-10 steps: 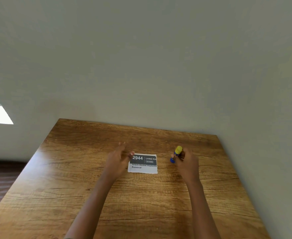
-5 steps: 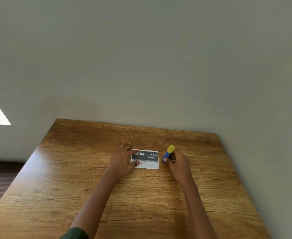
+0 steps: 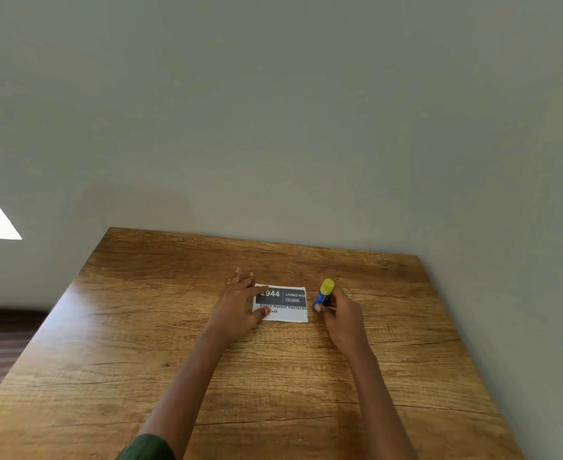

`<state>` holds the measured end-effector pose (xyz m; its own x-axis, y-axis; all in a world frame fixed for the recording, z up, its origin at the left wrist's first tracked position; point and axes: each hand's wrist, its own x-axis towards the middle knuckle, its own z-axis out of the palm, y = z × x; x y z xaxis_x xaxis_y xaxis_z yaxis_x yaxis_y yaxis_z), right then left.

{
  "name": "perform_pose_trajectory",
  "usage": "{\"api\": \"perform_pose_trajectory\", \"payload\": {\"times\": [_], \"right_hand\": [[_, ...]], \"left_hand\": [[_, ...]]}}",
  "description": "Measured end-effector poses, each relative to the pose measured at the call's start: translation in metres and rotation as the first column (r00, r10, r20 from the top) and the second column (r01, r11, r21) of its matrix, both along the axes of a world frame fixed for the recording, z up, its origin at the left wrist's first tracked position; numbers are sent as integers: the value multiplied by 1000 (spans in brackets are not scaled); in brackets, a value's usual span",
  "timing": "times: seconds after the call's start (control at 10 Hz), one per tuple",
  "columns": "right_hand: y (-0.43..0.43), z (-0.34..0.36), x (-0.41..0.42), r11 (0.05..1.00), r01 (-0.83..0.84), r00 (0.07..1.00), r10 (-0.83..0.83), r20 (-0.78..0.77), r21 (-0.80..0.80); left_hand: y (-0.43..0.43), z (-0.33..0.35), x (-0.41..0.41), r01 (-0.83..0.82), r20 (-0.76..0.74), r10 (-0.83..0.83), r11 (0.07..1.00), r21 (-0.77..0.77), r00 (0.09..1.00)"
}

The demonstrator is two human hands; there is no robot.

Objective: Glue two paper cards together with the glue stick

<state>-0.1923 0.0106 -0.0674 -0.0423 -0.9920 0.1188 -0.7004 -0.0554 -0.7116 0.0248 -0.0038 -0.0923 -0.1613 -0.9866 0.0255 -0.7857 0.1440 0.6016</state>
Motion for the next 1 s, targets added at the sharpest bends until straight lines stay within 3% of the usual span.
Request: {"api": "perform_pose_trajectory", "payload": {"times": [0.3, 0.6, 0.8, 1.0], "right_hand": [[3, 0, -3, 999, -28, 998, 27, 54, 16], [2, 1, -10, 998, 22, 998, -25, 56, 59], [6, 17, -21, 997, 45, 999, -46, -17, -59], [1, 51, -11, 943, 30, 999, -40, -24, -331]], "left_hand": [[-3, -1, -1, 2, -1, -2, 1000, 17, 1000], [-4, 1, 1, -20, -131, 24, 999, 31, 991], [-1, 7, 4, -56, -17, 55, 996, -73, 998], [-14, 48, -5, -68, 148, 102, 973, -220, 984]]}}
